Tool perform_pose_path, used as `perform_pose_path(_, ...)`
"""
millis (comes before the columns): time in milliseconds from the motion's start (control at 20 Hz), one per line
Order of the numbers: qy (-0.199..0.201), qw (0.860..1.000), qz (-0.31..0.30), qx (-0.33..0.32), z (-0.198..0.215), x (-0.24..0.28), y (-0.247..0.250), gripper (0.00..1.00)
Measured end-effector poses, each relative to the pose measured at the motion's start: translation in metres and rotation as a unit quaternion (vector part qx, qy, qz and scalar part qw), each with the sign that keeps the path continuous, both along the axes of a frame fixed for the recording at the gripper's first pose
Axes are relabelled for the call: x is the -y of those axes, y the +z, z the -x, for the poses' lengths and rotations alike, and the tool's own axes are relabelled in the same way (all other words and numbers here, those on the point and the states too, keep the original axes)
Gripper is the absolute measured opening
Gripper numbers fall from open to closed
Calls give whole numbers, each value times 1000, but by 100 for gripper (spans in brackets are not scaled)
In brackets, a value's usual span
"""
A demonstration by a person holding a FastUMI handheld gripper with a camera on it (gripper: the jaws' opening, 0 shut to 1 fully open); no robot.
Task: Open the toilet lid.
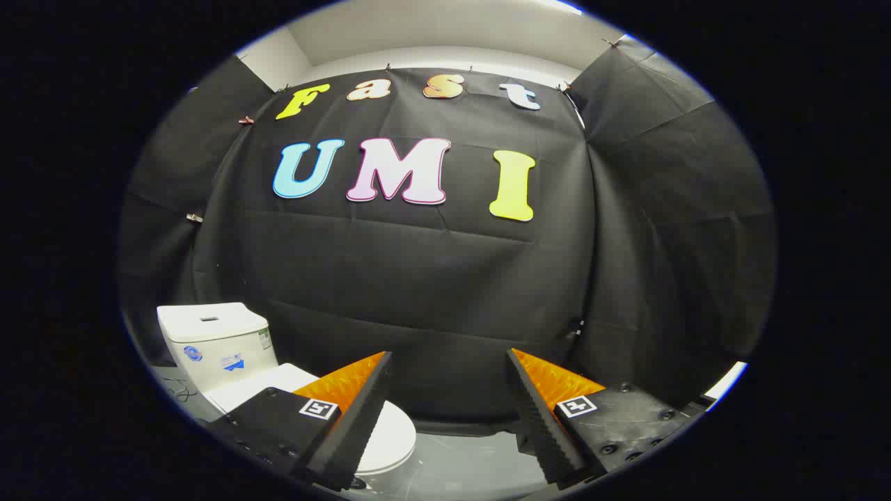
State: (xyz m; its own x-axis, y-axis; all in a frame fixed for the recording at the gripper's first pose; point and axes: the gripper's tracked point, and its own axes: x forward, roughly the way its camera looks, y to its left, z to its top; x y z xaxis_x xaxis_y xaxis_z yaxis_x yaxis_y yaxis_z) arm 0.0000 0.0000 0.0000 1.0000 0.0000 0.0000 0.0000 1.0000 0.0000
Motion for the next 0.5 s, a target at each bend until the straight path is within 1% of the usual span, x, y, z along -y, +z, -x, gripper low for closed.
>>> perform_pose_path(500,2,1000,-3,-1,0,-1,-1,98)
